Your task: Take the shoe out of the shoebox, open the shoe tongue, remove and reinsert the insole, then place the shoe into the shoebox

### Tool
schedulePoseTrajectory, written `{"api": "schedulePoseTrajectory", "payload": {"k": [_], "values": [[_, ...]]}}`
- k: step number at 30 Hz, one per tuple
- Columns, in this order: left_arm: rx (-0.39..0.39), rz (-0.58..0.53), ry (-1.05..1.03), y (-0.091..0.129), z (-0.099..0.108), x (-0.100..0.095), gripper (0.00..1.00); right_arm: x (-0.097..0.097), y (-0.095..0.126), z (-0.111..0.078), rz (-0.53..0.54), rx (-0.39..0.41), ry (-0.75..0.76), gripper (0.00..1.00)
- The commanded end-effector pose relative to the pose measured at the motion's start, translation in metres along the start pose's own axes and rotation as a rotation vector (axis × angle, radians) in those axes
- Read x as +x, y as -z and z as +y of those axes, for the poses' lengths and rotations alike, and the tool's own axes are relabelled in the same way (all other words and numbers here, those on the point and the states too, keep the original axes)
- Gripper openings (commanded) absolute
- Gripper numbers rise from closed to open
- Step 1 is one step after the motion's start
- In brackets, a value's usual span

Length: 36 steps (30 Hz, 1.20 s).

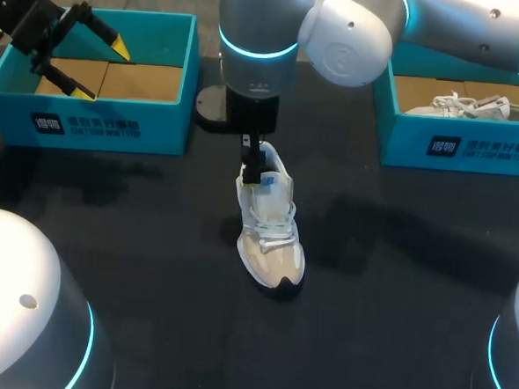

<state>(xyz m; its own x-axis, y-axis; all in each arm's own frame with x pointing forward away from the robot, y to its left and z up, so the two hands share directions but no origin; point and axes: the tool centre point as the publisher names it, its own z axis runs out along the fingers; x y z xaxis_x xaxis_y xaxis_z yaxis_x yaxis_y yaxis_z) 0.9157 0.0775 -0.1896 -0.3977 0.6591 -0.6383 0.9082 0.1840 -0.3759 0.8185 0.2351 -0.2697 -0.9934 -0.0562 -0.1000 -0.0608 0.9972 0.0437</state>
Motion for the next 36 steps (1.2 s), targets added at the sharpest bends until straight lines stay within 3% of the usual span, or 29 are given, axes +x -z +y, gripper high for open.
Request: {"api": "schedulePoseTrajectory", "payload": {"k": [1, 9, 20, 36], "values": [[0.000, 0.002, 0.000, 0.000, 0.000, 0.000, 1.00, -0.007, -0.001, -0.002, -0.005, 0.000, 0.002, 1.00], [0.000, 0.002, 0.000, 0.000, 0.000, 0.000, 1.00, -0.040, -0.010, -0.002, -0.054, 0.060, 0.041, 1.00], [0.000, 0.002, 0.000, 0.000, 0.000, 0.000, 1.00, -0.084, -0.033, -0.011, -0.076, 0.086, 0.083, 1.00], [0.000, 0.002, 0.000, 0.000, 0.000, 0.000, 1.00, -0.111, -0.095, -0.022, -0.074, 0.069, 0.070, 1.00]]}}
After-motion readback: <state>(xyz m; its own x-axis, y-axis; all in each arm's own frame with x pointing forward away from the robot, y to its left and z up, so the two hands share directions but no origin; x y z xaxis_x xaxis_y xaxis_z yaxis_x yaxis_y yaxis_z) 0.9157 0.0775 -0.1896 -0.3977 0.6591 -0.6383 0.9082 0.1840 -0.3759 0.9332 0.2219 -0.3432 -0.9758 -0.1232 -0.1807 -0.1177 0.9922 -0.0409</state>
